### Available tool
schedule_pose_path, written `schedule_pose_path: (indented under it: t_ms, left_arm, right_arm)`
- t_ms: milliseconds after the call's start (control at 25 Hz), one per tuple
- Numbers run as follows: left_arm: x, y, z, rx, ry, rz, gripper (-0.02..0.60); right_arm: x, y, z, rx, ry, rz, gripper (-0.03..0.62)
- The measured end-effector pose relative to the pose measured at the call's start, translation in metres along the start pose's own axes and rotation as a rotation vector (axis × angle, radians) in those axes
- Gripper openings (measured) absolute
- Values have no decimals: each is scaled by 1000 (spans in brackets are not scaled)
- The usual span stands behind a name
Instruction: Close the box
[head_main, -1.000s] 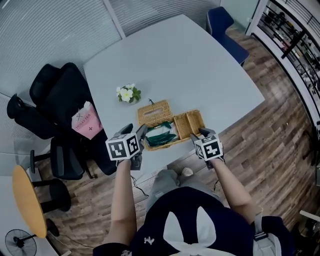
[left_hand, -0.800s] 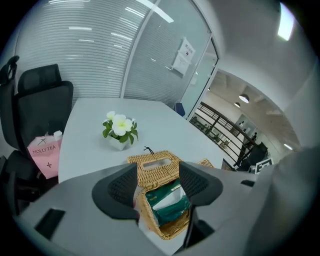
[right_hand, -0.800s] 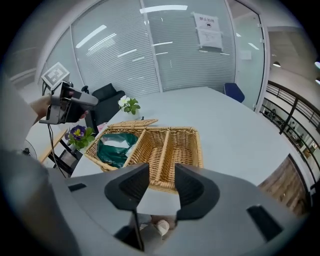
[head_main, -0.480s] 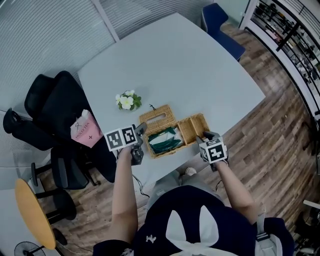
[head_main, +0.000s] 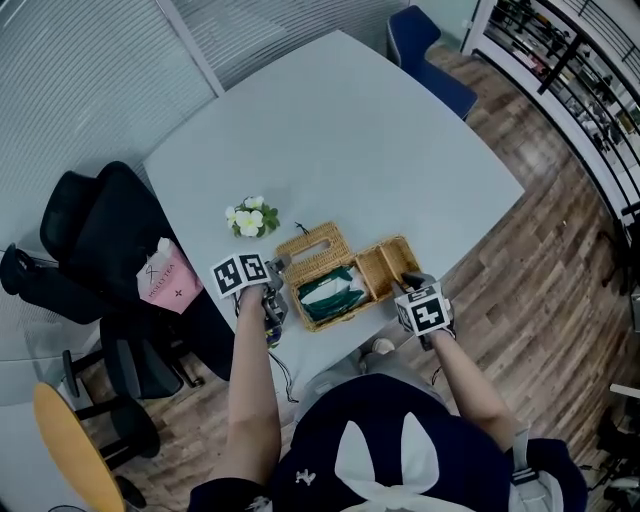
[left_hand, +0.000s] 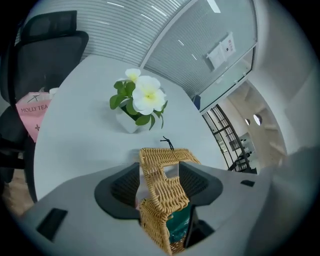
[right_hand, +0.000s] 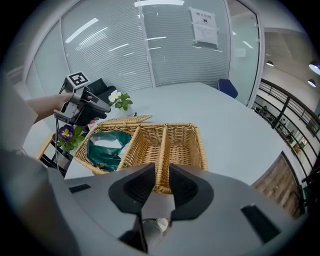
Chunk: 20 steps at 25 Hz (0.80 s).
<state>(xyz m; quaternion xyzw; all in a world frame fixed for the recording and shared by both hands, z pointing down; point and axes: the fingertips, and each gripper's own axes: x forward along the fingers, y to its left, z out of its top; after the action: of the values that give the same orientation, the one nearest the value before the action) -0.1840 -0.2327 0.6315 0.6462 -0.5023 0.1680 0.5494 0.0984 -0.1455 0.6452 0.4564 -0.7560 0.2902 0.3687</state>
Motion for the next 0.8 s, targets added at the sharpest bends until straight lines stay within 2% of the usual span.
schedule_pose_path:
  t_ms: [200,520,680,800]
  left_arm:
    - [16,8,-4,-40,55,-20,252]
    - [29,15,-8,-161,90,-92,249]
    - [32,16,-9,-188,84,-103,182]
    - [32,16,-9,-205,81,-116,170]
  right_arm:
    - [4,3,0,3,11,-8,95]
    - [6,3,0,15,28,-15,64]
    - [6,3,0,16,27,-16,61]
    - [4,5,0,20,32,-11,61]
